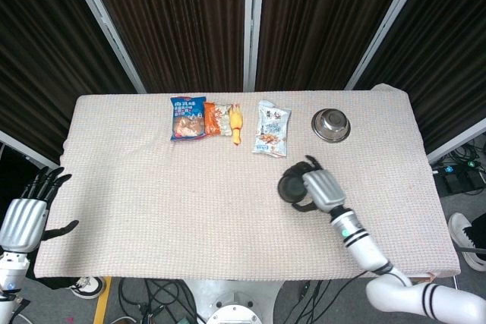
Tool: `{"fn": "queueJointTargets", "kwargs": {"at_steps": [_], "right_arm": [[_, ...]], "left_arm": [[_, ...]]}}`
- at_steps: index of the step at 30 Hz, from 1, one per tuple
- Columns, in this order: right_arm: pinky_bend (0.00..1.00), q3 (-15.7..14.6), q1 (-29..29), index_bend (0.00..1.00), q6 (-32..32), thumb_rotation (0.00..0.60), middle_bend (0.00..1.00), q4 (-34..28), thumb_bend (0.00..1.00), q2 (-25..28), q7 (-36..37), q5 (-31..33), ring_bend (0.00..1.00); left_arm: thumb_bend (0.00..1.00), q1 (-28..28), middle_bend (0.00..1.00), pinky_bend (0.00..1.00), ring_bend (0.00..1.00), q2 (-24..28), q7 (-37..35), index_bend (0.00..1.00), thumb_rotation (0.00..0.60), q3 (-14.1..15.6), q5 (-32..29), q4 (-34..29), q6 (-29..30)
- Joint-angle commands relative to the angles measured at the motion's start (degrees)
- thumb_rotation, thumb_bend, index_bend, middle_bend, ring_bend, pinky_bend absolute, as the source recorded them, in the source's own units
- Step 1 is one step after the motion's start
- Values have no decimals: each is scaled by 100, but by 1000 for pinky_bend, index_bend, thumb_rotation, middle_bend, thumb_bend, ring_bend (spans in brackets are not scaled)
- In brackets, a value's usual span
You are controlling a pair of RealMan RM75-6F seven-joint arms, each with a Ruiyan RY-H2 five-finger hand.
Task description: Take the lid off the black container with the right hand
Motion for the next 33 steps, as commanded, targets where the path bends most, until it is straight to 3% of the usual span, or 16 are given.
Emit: {"fn": "queueJointTargets", "kwargs": {"at_steps": [1, 4, 8, 12, 19, 21, 24, 28, 33], "right_arm": [[0, 126, -144, 425, 582, 600, 485, -326, 209, 324, -146, -164, 150], [0, 105, -790, 425, 1093, 600, 485, -322, 209, 1362, 450, -32, 149], [0, -89, -1217, 425, 1108, 600, 485, -71, 208, 1950, 1108, 48, 144], [0, -199, -937, 425, 637, 600, 485, -10, 209, 1608, 1196, -179, 143], [0, 8, 325, 425, -386, 600, 485, 9, 208, -264, 399, -328, 144], [0, 26, 414, 423, -363, 600, 484, -33, 208, -481, 259, -315, 144], [0, -15, 200, 411, 61, 600, 483, -84, 208, -330, 146, -341, 144], [0, -52, -387, 403, 575, 600, 482, 81, 208, 559, 506, -90, 144], [0, -174, -804, 403, 541, 600, 483, 568, 208, 1170, 1163, 183, 144]], "left_arm": [[86, -5, 83, 170, 0, -20, -32, 151, 600, 29, 15, 40, -36], [86, -9, 83, 170, 0, -64, -60, 151, 600, 56, 46, 78, -47], [86, -18, 83, 170, 0, -97, -75, 151, 600, 34, 38, 95, -38], [86, -37, 83, 170, 0, -117, -43, 151, 600, 65, 105, 95, -49], [86, 12, 83, 170, 0, -10, 10, 151, 600, 60, 16, 31, -38], [86, 23, 83, 170, 0, 53, 48, 151, 600, 58, 16, -18, -20], [86, 43, 83, 170, 0, 114, 57, 151, 600, 62, 17, -76, 5], [86, 34, 82, 170, 0, 79, 58, 151, 600, 89, 43, -77, -33], [86, -25, 83, 170, 0, -33, 132, 151, 600, 64, 49, -69, -95]]}}
